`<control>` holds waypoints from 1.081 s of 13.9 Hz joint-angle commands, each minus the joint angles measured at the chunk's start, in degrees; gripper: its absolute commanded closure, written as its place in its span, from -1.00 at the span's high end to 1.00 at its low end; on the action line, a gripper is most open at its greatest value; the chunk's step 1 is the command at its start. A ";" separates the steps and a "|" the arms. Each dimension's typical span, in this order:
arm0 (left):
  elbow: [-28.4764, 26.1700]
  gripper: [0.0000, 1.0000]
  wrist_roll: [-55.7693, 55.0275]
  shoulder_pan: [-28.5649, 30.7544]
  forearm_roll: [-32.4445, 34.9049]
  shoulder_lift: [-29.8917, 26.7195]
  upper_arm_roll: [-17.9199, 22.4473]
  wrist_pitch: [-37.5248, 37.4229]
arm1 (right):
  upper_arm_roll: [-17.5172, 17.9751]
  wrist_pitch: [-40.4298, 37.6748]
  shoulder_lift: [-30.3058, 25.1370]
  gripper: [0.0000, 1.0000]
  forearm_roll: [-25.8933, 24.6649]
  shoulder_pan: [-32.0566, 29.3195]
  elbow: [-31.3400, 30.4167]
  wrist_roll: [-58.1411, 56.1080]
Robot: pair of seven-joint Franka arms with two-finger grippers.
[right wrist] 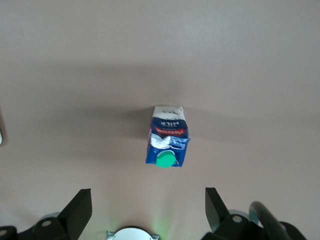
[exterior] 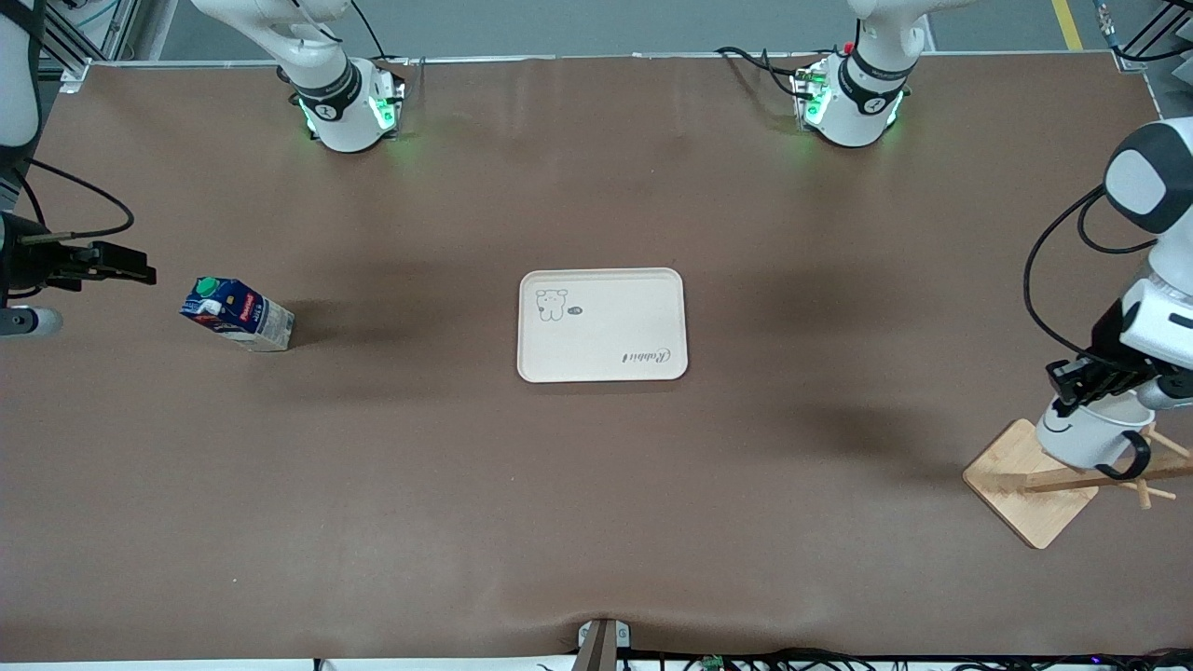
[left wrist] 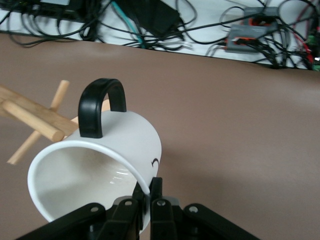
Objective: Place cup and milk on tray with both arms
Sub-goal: 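Grasp the mug rim with the left gripper while the right gripper reaches the milk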
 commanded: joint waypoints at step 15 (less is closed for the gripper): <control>9.98 -1.00 -8.40 -13.62 1.24 1.22 -0.94 -22.58 | 0.37 -2.31 9.89 1.00 4.55 -8.10 1.39 6.34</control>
